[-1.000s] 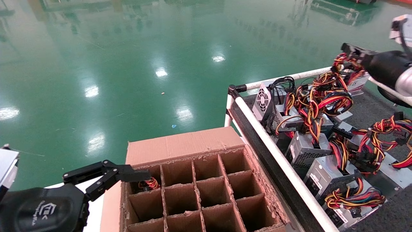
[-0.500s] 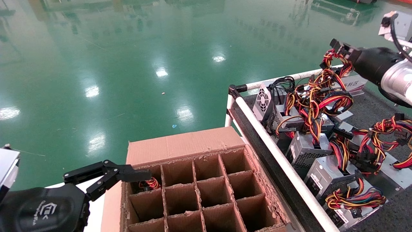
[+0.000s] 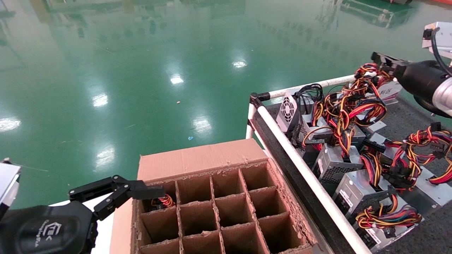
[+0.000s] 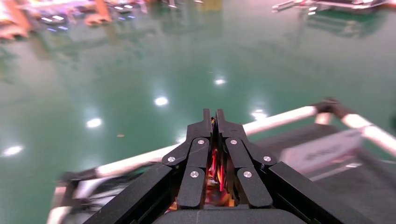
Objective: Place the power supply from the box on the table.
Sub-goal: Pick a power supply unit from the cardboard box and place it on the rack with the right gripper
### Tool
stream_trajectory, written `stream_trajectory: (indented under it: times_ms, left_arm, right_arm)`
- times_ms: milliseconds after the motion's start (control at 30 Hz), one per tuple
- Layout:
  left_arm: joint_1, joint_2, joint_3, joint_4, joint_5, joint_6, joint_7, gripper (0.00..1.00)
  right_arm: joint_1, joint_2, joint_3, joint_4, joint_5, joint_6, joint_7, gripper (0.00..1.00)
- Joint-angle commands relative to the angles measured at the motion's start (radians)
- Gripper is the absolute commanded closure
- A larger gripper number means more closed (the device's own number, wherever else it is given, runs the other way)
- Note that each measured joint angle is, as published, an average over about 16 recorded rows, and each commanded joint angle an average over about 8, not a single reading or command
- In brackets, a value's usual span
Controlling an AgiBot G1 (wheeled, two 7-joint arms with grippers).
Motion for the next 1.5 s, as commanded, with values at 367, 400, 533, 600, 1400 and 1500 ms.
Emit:
stream_trajectory:
  times_ms: [367,400,533,600,1400,1500]
  left_arm:
    - [0.000,0.000,0.000,0.000,0.000,0.000,0.000,0.00]
    - [0.000,0.000,0.000,0.000,0.000,0.000,0.000,0.00]
    - [0.000,0.000,0.000,0.000,0.000,0.000,0.000,0.00]
    - [0.000,0.000,0.000,0.000,0.000,0.000,0.000,0.00]
    - [0.000,0.000,0.000,0.001,0.000,0.000,0.000,0.00]
    - [0.000,0.000,0.000,0.001,0.000,0.000,0.000,0.00]
  right_arm:
    - [-0.030,-0.059,-0.008,0.010,-0.014,0.194,-0.085,1.00]
    - [-0.033,-0.062,-0.008,0.009,-0.014,0.198,-0.088,1.00]
    - [-0.038,-0.070,-0.009,0.003,-0.015,0.216,-0.097,0.81]
    - [-0.038,-0.072,-0.009,0.001,-0.016,0.225,-0.099,0.62]
    - [-0.014,-0.073,-0.012,-0.002,-0.018,0.221,-0.093,0.00]
    - [0.005,-0.071,-0.015,-0.010,-0.023,0.207,-0.083,0.00]
